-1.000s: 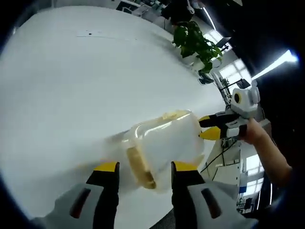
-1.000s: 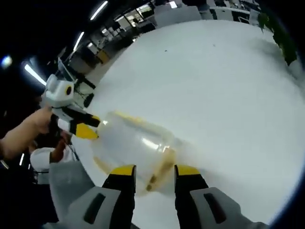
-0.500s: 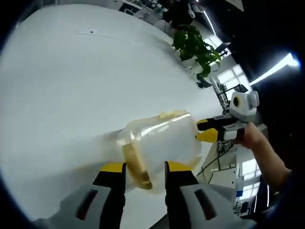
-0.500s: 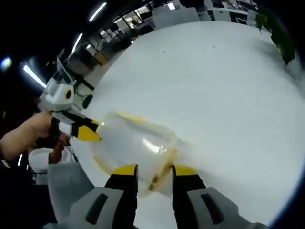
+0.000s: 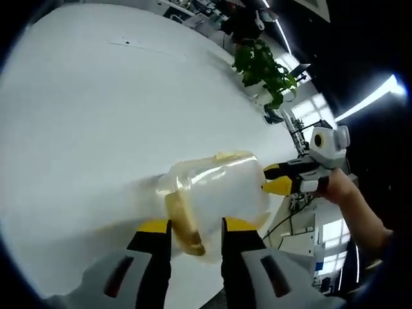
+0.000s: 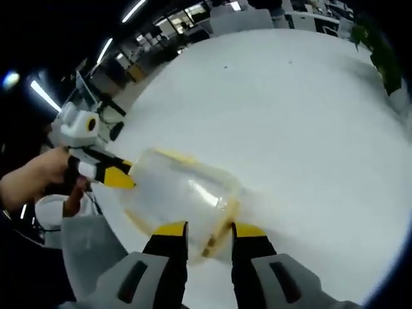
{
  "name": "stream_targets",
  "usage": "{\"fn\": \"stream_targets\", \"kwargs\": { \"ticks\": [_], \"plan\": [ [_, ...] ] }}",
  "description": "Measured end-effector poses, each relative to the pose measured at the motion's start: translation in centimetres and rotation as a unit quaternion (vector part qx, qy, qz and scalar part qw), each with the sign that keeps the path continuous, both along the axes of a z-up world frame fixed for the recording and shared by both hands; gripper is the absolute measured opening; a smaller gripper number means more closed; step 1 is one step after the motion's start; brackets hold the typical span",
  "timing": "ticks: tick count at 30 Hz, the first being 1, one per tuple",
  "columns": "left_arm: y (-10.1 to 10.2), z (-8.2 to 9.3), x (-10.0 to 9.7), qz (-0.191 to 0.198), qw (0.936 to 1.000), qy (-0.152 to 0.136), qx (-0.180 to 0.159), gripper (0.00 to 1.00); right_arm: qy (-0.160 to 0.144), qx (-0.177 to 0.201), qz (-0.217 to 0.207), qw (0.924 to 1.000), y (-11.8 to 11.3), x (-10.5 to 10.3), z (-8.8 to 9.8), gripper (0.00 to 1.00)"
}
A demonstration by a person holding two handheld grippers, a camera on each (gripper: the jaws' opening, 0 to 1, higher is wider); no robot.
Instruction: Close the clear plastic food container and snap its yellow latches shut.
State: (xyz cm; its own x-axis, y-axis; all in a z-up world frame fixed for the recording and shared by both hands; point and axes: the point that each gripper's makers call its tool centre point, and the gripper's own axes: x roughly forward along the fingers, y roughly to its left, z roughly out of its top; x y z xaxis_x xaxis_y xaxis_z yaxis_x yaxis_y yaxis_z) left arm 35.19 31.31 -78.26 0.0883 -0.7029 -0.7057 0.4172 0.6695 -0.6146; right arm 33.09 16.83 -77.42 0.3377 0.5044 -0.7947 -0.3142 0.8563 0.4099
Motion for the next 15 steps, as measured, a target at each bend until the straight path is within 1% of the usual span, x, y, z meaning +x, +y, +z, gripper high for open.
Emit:
{"fn": "stream_targets", "kwargs": {
  "ticks": [3, 4, 7, 8, 9, 10, 12, 13, 15],
  "plan": [
    [0.05, -0.01, 0.03, 0.000, 1.0000, 0.006, 0.000, 0.26, 0.001, 0.005, -0.006, 1.0000, 0.06, 0.02, 0.03, 0.23],
    [0.04, 0.02, 0.02, 0.000, 1.0000, 0.006, 0.002, 0.26, 0.006, 0.005, -0.012, 0.9999, 0.05, 0.04, 0.02, 0.23],
    [0.04, 0.06, -0.06, 0.008, 1.0000, 0.005, 0.000, 0.26, 0.008, -0.003, -0.009, 0.9999, 0.14, 0.11, 0.05, 0.22],
    [0.03, -0.01, 0.02, 0.010, 0.9999, 0.006, -0.001, 0.25, 0.010, -0.001, -0.010, 0.9999, 0.11, 0.07, 0.04, 0.20],
    [0.16, -0.13, -0.05, 0.011, 0.9999, 0.011, 0.000, 0.25, 0.021, 0.009, -0.043, 0.9988, 0.15, 0.10, 0.15, 0.20],
    [0.18, -0.22, -0.13, 0.012, 0.9998, 0.017, 0.000, 0.24, 0.012, 0.007, -0.028, 0.9995, -0.29, 0.07, 0.02, 0.20],
    [0.28, -0.28, -0.05, 0.013, 0.9996, 0.023, 0.000, 0.24, 0.011, 0.014, -0.034, 0.9993, -0.43, 0.10, 0.01, 0.19],
    [0.35, -0.34, -0.09, 0.017, 0.9993, 0.033, -0.004, 0.23, 0.011, 0.013, -0.033, 0.9993, -0.30, 0.12, 0.00, 0.19],
    [0.31, -0.37, 0.01, 0.020, 0.9992, 0.036, -0.006, 0.23, 0.013, 0.010, -0.032, 0.9994, -0.02, 0.15, 0.09, 0.19]
  ]
}}
